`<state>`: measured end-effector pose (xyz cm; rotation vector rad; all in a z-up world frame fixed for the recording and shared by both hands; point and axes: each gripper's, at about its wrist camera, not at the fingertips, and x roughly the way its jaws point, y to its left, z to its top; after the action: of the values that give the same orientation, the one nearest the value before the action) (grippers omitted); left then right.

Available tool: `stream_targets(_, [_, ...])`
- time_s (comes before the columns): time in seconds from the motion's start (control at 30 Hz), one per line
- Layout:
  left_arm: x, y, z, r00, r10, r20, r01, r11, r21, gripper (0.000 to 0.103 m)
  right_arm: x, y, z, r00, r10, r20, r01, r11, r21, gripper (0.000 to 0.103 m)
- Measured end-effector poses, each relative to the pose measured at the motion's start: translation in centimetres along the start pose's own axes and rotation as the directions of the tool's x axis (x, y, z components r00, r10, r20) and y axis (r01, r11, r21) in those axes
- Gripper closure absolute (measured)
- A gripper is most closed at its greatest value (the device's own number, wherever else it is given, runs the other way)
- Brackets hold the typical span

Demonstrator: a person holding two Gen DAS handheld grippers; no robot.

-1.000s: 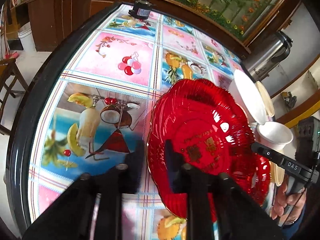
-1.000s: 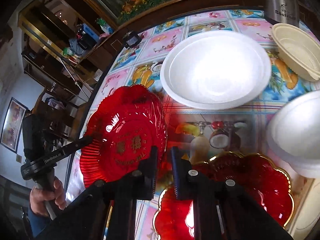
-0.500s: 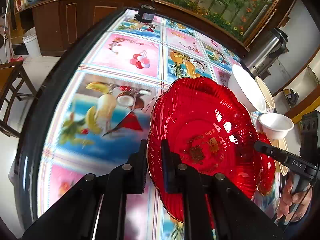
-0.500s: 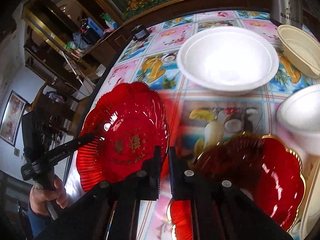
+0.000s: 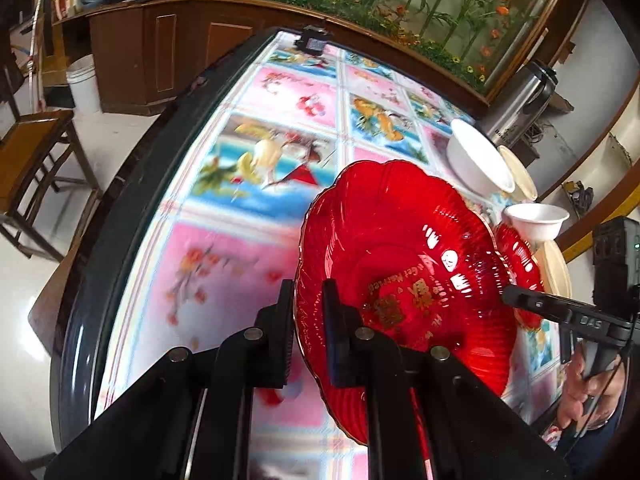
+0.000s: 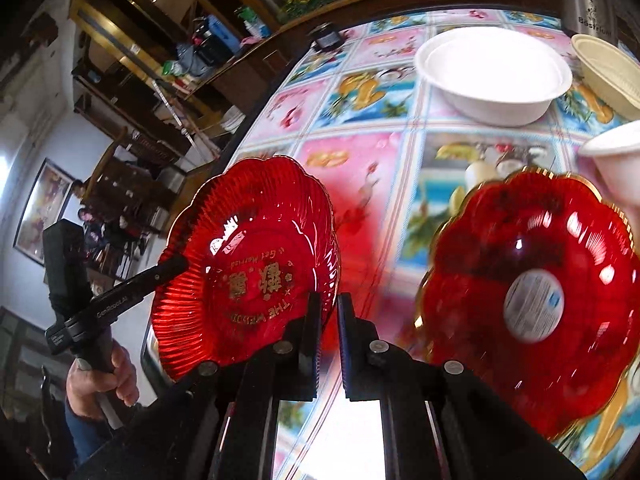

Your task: Organize plates and bowls

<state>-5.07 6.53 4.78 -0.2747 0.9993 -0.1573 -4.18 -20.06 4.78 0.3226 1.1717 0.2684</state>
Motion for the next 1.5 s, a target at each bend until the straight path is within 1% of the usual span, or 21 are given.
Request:
stream_targets(0.2, [-0.8,1.8,-2.1,1.0,0.009,-0.002,-0.009,0.999,-0.044,0.093,0.3,1.6,-2.2,0.999,0.038,-0.037,-0.039,0.999,-0.034,0.095])
stream_targets(0.33, [-0.9,2.3,-2.6,1.0,0.022,-0.002,-0.022,0.998,-0.053,0.093,0.7,2.5,-3.2,0.998,0.044,-0.053,-0.047,0.998,-0.051,0.095])
stream_targets(0.43, [-0.9,2.3,-2.8,1.0,0.017,-0.001,-0.017,0.998,-0.055,0.092,1.2,2.7,-3.3,0.998,0.039,-0.054,-0.042,0.997,-0.062,0.094])
stream_targets(0.53, [-0.8,2.4,-2.8,1.0,0.017,-0.005,-0.017,0.998,-0.057,0.088,1.1,2.8,-3.4,0.998,0.04,-0.052,-0.043,0.997,-0.064,0.09])
stream_targets(0.57, [-0.9,2.4,-2.8,1.0,0.02,-0.006,-0.02,0.998,-0.056,0.086,1.0,2.9,-3.5,0.998,0.037,-0.047,-0.04,0.997,-0.066,0.09])
stream_targets(0.63, [-1.3,2.6,-3.0,1.0,0.028,0.004,-0.028,0.998,-0.06,0.073,0.8,2.9,-3.3,0.998,0.034,-0.044,-0.038,0.996,-0.076,0.089])
stream_targets(0.67, [-1.6,2.8,-3.0,0.999,0.031,0.012,-0.03,0.997,-0.065,0.058,0.5,2.8,-3.3,0.999,0.034,-0.037,-0.037,0.996,-0.08,0.089])
stream_targets(0.7, [-1.9,3.0,-3.1,0.999,0.038,0.02,-0.037,0.997,-0.068,0.049,-0.1,2.8,-3.3,0.999,0.032,-0.024,-0.034,0.996,-0.081,0.089])
stream_targets(0.8, [-3.3,3.1,-3.1,0.997,0.06,0.056,-0.056,0.996,-0.065,0.049,-1.5,1.9,-3.4,0.999,0.038,0.013,-0.037,0.997,-0.072,0.089])
stream_targets(0.9, [-4.6,2.3,-2.8,0.996,0.04,0.083,-0.036,0.998,-0.048,0.049,-4.0,0.0,-3.9,0.997,0.047,0.066,-0.045,0.999,-0.03,0.089])
stream_targets(1.0, [-5.6,-0.1,-2.3,0.995,0.007,0.104,-0.007,1.0,0.001,0.049,-7.1,-3.0,-4.7,0.989,0.035,0.142,-0.041,0.998,0.041,0.089])
stream_targets(1.07, [-5.9,-2.2,-1.8,0.994,-0.033,0.108,0.029,0.999,0.035,0.05,-8.7,-4.7,-5.3,0.983,0.028,0.181,-0.043,0.996,0.08,0.089])
stream_targets(1.13, [-5.6,-5.1,-1.3,0.993,-0.078,0.093,0.071,0.994,0.08,0.05,-10.5,-6.9,-5.9,0.975,0.008,0.223,-0.038,0.991,0.132,0.089])
stream_targets(1.23, [-4.5,-9.7,-0.6,0.988,-0.143,0.062,0.134,0.981,0.138,0.05,-12.0,-9.5,-6.7,0.967,-0.014,0.253,-0.037,0.98,0.194,0.088])
stream_targets(1.27, [-3.8,-11.5,-0.4,0.984,-0.171,0.043,0.162,0.974,0.156,0.05,-12.4,-10.3,-7.0,0.965,-0.018,0.262,-0.04,0.976,0.214,0.088])
stream_targets(1.33, [-2.3,-14.3,0.0,0.979,-0.204,-0.001,0.201,0.965,0.166,0.05,-12.8,-11.8,-7.5,0.962,-0.023,0.272,-0.047,0.968,0.247,0.088])
stream_targets(1.4, [-0.4,-16.9,0.4,0.979,-0.202,-0.037,0.205,0.963,0.175,0.05,-12.8,-12.9,-7.9,0.961,-0.033,0.276,-0.046,0.96,0.276,0.088])
stream_targets(1.47, [1.9,-18.7,1.1,0.984,-0.164,-0.072,0.174,0.971,0.166,0.05,-12.5,-13.7,-8.4,0.961,-0.04,0.274,-0.044,0.954,0.295,0.088])
stream_targets(1.5, [3.2,-19.6,1.6,0.984,-0.153,-0.095,0.167,0.973,0.157,0.05,-12.3,-14.0,-8.6,0.96,-0.048,0.274,-0.04,0.952,0.304,0.088])
